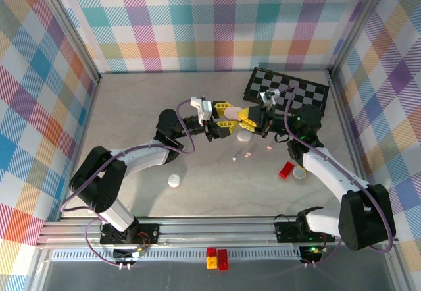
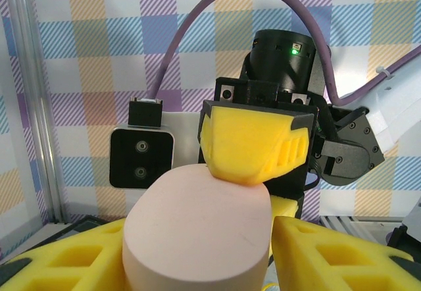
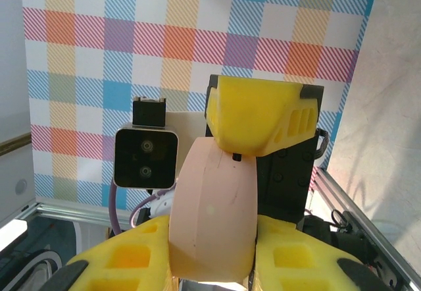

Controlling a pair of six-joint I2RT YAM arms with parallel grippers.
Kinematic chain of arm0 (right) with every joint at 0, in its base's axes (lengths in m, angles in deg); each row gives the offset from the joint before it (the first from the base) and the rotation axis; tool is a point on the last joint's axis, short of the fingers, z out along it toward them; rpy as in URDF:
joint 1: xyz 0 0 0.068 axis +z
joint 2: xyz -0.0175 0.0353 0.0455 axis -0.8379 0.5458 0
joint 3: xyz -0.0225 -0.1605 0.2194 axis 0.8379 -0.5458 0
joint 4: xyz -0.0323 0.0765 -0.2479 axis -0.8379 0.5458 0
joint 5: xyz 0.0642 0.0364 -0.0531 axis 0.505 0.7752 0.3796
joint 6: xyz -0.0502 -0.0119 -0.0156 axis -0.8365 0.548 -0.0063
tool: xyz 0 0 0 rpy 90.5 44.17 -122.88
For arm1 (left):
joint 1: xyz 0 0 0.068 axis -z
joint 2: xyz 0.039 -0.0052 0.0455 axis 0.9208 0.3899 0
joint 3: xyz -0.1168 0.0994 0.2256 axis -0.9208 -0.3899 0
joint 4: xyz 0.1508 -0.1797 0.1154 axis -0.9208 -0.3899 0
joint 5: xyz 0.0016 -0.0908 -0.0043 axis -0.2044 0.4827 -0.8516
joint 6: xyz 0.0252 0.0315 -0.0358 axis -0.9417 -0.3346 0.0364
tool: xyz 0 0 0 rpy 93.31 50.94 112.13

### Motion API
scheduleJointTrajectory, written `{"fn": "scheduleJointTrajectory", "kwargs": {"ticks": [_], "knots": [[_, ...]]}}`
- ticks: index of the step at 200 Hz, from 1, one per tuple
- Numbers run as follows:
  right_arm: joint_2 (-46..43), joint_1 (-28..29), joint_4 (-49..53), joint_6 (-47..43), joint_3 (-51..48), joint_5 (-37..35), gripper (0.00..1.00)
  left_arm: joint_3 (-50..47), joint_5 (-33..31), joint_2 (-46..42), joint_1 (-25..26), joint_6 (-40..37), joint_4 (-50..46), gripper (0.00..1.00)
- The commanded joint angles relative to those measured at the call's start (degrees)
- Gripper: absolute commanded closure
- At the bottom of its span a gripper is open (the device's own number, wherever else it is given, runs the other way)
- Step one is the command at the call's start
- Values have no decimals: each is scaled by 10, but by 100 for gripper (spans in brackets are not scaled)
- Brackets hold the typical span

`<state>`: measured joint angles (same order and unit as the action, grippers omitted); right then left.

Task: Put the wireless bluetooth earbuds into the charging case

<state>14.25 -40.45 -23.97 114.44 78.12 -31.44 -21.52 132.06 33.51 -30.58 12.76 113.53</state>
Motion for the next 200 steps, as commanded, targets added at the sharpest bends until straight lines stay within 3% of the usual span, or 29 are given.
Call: {"fn": "scheduleJointTrajectory", "kwargs": {"ticks": [1,95,134,200], "knots": [[4,3,-37,1,4,-10,100,10,20,4,5,8,39,47],[1,2,-53,9,0,-17,100,-2,9,2,-1,9,54,44],[-5,2,-43,0,-2,-19,100,-6,17,-1,-13,24,65,49],[-4,2,-51,5,1,-24,100,-14,21,-6,-14,18,57,45]]}}
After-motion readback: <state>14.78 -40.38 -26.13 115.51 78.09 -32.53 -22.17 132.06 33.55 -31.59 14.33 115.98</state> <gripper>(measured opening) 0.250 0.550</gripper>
